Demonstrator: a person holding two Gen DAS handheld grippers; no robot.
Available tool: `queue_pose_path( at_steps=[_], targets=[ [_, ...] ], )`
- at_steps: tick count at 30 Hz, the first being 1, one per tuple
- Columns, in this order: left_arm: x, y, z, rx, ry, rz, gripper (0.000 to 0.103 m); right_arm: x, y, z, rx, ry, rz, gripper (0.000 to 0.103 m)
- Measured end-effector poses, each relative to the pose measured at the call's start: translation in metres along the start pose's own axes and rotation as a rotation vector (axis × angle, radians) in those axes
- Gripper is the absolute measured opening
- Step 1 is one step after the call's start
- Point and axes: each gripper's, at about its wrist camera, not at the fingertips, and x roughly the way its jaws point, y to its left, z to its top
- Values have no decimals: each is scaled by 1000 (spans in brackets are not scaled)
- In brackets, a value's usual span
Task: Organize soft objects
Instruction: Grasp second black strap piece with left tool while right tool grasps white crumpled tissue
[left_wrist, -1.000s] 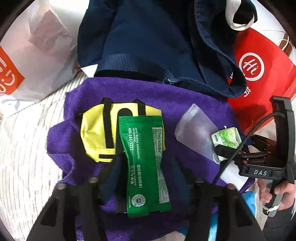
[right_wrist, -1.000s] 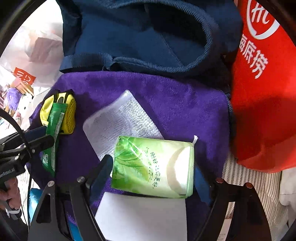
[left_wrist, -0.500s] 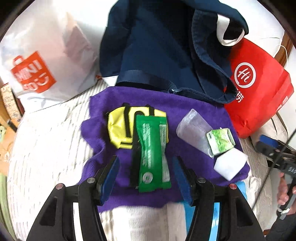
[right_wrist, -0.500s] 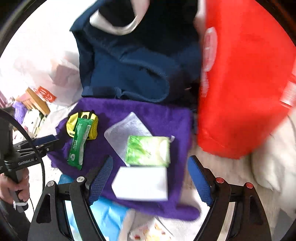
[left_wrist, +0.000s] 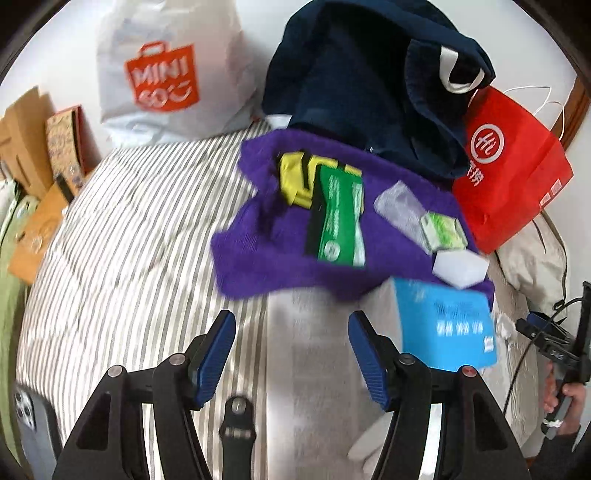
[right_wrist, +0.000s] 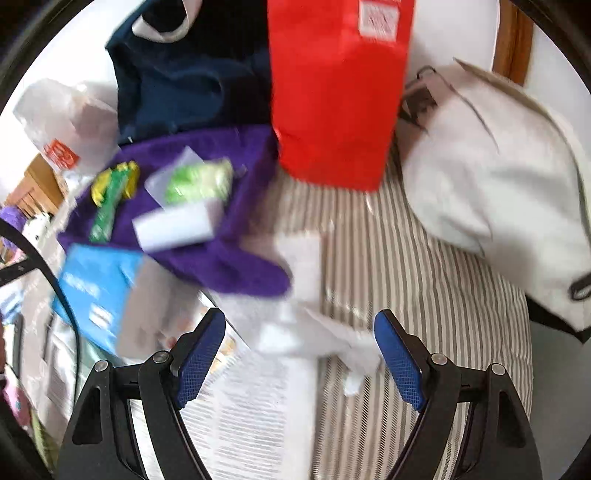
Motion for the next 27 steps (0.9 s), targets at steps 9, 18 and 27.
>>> queue_pose_path(
  at_steps=[9,18,27],
  targets=[
    [-6,19,-41,-47,46,25,62,50,-12,-20,-43,35,-107,81],
    [-12,38,-66,-77,59,53,62,38,-41,-30,90,-6,51,25],
    [6,32,-79,14,67,132,61,-9,-33,-36,84,-86,68,25]
  ],
)
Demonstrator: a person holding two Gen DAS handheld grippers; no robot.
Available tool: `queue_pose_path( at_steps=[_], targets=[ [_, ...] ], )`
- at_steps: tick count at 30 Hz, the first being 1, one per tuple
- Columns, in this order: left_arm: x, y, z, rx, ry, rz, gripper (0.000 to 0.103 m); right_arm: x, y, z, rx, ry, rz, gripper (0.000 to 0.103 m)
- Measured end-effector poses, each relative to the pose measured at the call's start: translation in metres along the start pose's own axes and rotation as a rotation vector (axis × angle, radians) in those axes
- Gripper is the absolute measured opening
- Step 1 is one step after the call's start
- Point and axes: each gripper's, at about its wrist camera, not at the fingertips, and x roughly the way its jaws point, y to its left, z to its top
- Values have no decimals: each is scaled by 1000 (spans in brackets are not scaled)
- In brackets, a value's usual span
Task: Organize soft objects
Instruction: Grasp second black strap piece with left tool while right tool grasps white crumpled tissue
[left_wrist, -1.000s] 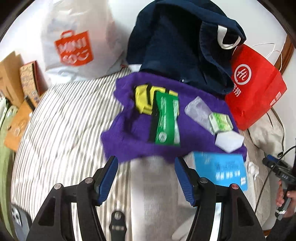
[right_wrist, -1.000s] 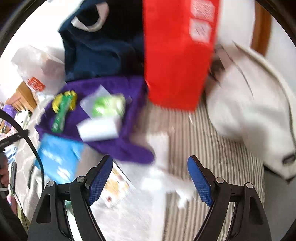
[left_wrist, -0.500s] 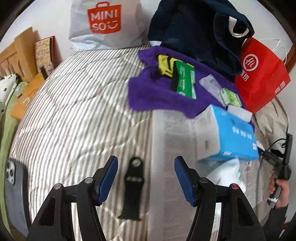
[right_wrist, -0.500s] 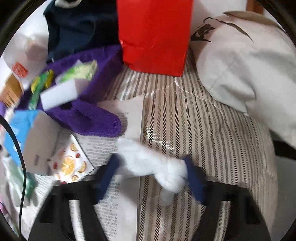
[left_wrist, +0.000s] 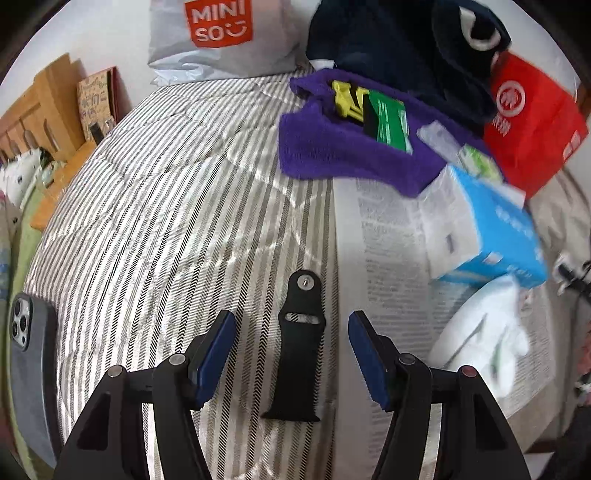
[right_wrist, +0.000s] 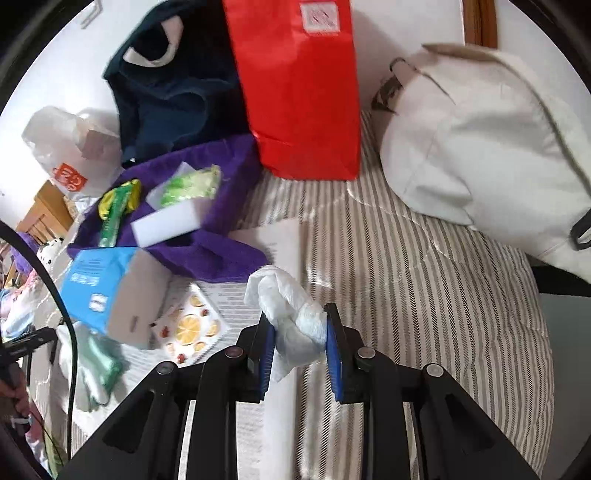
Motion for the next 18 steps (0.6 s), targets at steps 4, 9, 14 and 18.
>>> queue_pose_path(
  at_steps=[4,9,14,18],
  targets=[
    [-1,-10,-7,77,-28,52,60,-15,14,-6,-23,-8,5,25],
    [-8,-13,-15,114,-46,47,33,-24,31,-14,-44,-9,17,25],
    [-11,-16,-17,116,-46,28,21,-26,47,-20,-62,-3,41,25],
    [-12,-15,-20,99,-42,30,23,-25,57,-22,-75,6,56,25]
  ],
)
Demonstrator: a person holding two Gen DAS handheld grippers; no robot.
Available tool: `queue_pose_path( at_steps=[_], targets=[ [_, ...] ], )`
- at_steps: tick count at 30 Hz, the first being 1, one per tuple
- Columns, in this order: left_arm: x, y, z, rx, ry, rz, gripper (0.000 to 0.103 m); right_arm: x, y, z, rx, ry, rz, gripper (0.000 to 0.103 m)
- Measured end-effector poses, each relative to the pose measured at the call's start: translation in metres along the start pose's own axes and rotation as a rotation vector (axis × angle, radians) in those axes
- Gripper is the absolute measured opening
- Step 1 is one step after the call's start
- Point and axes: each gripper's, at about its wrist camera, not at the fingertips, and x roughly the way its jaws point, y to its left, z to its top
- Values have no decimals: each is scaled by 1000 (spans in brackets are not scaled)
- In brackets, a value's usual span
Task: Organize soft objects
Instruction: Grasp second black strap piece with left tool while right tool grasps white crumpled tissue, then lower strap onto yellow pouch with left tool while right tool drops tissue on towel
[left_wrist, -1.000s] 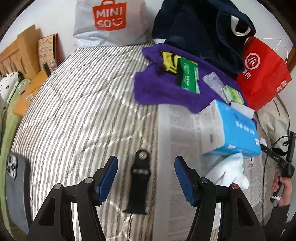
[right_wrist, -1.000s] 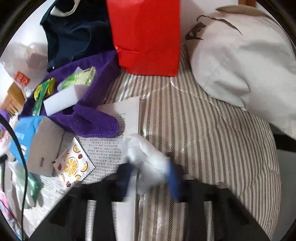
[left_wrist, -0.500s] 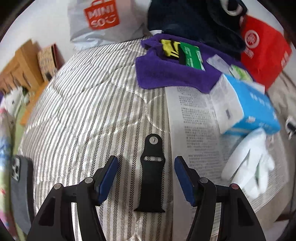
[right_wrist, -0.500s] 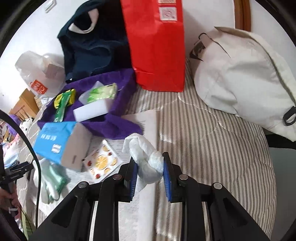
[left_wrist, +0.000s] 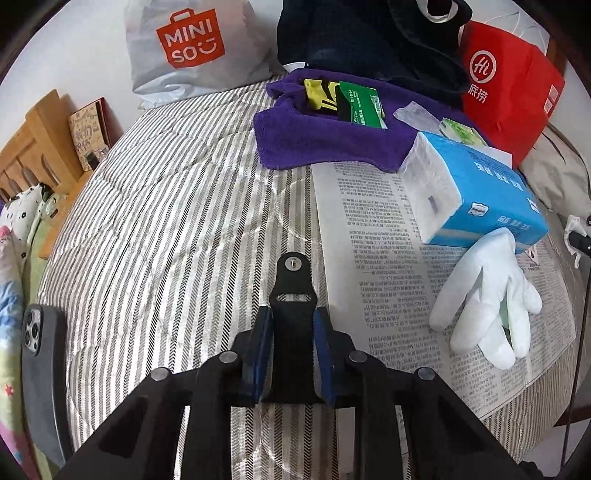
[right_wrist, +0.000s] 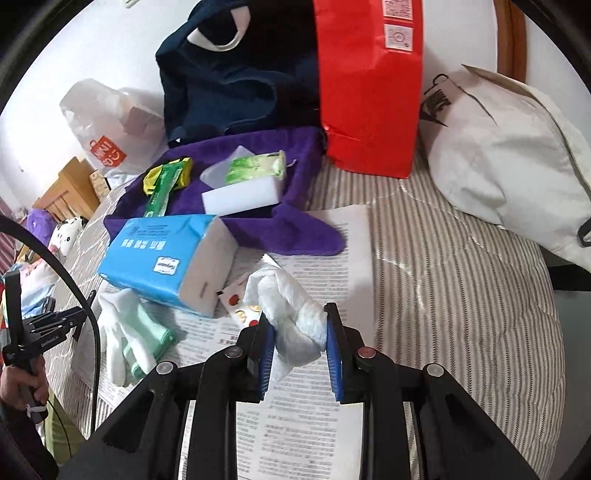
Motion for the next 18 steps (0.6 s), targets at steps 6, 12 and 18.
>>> queue_pose_path(
  at_steps=[6,12,18],
  targets=[
    [-1,-4,-5,2,-42,33,21,3,10,-1,-15,12,15,25],
    [-11,5,3,-52,-55,-12,20,6,22,2,-28,18,29,25],
    [-29,4,22,-35,-103,-18,21,-5,31,11,-50,1,25,25]
  ],
)
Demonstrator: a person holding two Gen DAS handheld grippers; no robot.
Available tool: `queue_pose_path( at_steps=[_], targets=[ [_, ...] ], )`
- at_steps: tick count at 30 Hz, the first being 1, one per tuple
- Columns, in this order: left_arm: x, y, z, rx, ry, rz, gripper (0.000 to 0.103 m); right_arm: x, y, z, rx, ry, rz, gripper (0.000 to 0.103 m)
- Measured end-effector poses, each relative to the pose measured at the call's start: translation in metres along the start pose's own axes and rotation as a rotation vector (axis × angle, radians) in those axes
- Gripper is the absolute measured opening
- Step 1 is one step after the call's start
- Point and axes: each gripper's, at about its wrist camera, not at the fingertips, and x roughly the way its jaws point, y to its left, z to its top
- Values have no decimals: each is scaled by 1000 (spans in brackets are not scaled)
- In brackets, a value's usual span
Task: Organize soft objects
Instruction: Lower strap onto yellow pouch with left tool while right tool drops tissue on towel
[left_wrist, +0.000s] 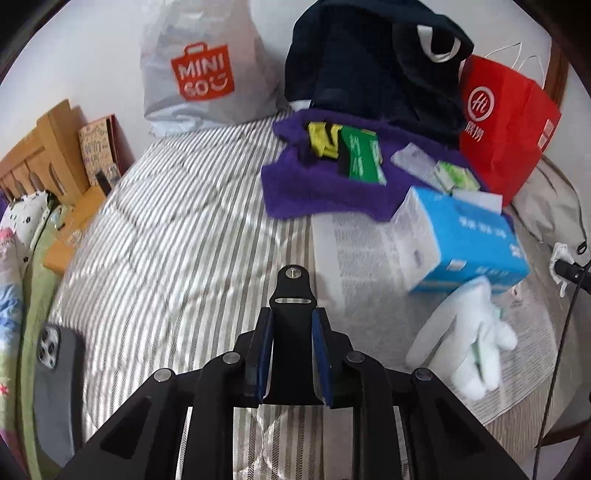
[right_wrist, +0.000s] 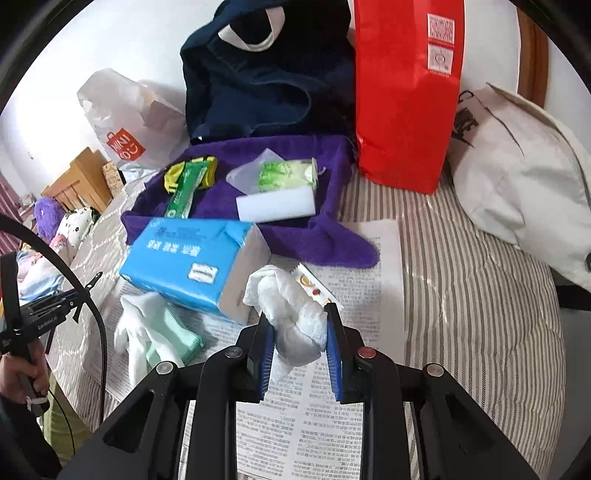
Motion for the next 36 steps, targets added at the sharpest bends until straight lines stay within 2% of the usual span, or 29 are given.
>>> queue_pose_path(
  at_steps=[17,30,36],
  targets=[
    [0,-31,76,70,-79,-114,21,-7,18,35,-3,-30,40,25],
    [16,-43,121,80,-109,-156,21,7,35,76,-44,-56,58,25],
    [27,-43,133,79,-109,-149,21,16,39,94,-54,-64,71,25]
  ],
)
